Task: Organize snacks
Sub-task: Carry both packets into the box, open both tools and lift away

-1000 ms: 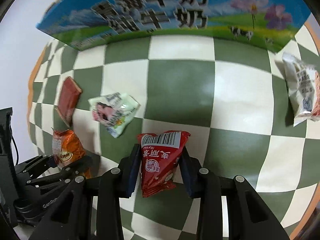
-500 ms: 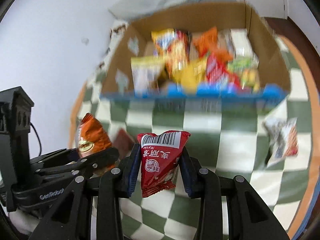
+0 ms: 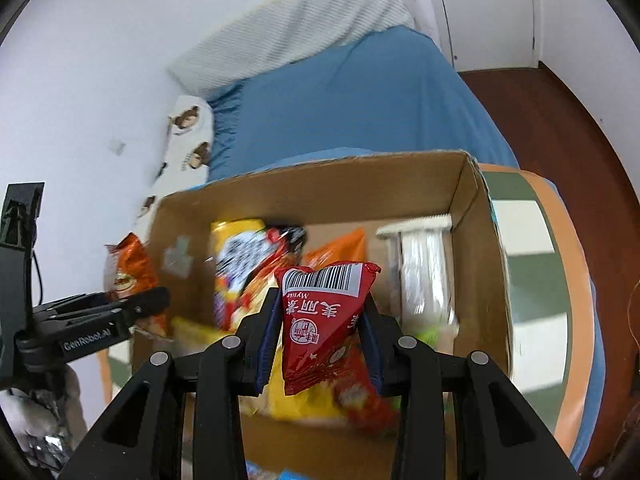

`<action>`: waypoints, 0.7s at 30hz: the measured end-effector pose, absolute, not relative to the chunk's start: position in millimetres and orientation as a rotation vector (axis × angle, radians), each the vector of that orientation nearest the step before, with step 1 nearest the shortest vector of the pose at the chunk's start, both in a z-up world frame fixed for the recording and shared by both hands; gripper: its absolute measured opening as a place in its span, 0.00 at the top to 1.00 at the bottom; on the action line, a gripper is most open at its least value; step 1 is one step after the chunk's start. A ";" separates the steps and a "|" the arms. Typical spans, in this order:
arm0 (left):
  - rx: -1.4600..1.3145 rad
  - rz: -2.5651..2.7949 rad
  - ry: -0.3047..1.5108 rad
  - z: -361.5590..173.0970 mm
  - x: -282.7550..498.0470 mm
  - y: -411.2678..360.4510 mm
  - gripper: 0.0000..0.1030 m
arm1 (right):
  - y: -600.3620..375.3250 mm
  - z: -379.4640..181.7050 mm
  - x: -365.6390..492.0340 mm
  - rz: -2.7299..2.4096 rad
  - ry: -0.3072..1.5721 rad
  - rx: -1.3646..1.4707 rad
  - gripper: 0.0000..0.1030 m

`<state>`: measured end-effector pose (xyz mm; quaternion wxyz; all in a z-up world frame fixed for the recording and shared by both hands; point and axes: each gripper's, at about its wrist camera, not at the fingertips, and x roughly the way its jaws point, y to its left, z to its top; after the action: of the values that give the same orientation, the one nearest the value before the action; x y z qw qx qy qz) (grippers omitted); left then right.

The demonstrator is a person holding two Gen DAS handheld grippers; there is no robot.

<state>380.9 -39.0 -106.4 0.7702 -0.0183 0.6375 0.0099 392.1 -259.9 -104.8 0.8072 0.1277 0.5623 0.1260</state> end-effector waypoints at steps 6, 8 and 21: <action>-0.046 0.063 1.470 -144.7 417.6 -32.1 0.52 | -254.1 -146.9 442.9 0.232 1.314 0.263 0.39; -0.058 0.071 1.480 -151.6 423.8 -30.3 0.33 | -251.6 -155.3 451.0 0.214 1.331 0.237 0.13; -0.069 0.066 1.386 -149.5 415.9 -42.0 0.15 | -251.5 -156.4 436.2 0.196 1.322 0.153 0.07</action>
<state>415.9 -42.0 -149.5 0.7682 -0.0320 0.6387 0.0305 436.2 -251.5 -156.4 0.7821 0.0709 0.6124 0.0907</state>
